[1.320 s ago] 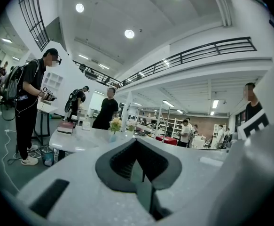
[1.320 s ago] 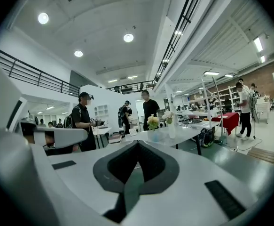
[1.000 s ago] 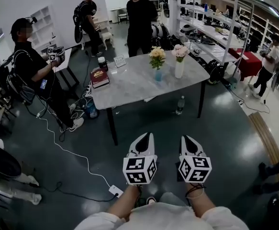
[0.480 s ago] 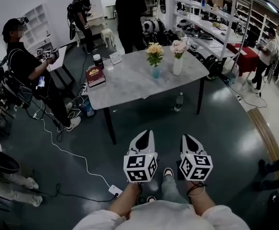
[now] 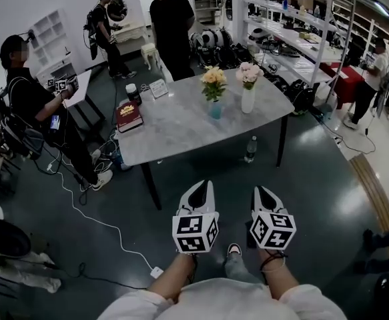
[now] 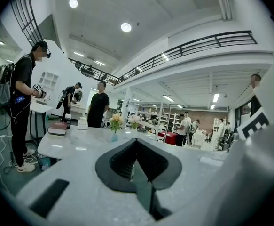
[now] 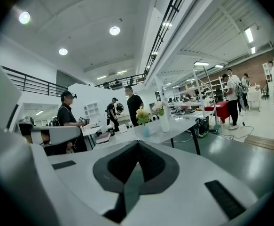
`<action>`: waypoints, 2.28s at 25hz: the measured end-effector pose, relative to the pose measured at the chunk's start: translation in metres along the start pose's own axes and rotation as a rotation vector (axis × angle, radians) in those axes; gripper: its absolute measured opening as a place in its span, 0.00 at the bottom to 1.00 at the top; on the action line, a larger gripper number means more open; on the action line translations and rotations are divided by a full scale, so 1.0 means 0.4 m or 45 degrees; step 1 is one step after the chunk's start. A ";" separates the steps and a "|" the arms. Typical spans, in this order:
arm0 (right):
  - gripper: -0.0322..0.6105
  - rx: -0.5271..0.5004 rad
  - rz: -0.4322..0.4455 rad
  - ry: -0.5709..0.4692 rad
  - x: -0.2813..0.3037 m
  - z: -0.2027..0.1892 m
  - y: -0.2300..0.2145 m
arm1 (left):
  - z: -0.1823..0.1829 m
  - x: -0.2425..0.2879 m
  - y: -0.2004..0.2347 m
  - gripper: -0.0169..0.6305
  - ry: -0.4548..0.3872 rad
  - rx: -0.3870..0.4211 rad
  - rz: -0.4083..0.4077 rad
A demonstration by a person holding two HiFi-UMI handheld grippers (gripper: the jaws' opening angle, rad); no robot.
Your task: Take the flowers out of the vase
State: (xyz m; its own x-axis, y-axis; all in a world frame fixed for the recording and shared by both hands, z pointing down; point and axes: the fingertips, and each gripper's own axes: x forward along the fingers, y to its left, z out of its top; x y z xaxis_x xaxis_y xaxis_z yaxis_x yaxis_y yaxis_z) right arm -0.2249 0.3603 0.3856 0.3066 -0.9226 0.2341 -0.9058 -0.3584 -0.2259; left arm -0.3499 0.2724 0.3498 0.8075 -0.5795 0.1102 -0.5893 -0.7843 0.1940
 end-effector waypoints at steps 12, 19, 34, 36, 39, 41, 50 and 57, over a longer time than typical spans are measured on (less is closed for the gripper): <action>0.06 -0.014 0.011 0.014 0.204 0.117 -0.150 | 0.037 0.267 -0.035 0.02 0.020 -0.008 -0.009; 0.06 0.007 0.047 0.027 0.322 0.159 -0.232 | 0.046 0.407 -0.048 0.02 0.033 0.005 0.023; 0.06 0.037 0.121 0.105 0.496 0.153 -0.354 | 0.019 0.597 -0.043 0.02 0.052 0.018 0.102; 0.06 0.042 0.122 0.114 0.511 0.148 -0.367 | 0.008 0.609 -0.040 0.02 0.060 0.017 0.111; 0.06 0.048 0.133 0.135 0.527 0.141 -0.368 | -0.005 0.613 -0.030 0.02 0.080 0.012 0.129; 0.06 0.045 0.144 0.151 0.534 0.132 -0.363 | -0.015 0.612 -0.020 0.02 0.094 0.007 0.144; 0.06 0.048 0.151 0.209 0.603 0.116 -0.372 | -0.030 0.687 0.026 0.02 0.126 -0.002 0.154; 0.06 0.026 0.152 0.170 0.742 0.193 -0.384 | 0.020 0.833 0.068 0.02 0.093 0.005 0.113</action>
State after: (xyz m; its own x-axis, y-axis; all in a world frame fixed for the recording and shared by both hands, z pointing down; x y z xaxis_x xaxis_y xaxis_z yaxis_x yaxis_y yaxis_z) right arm 0.0279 0.1304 0.4167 0.1543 -0.9320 0.3278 -0.9268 -0.2515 -0.2788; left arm -0.0970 0.0563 0.3839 0.7516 -0.6293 0.1976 -0.6588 -0.7313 0.1766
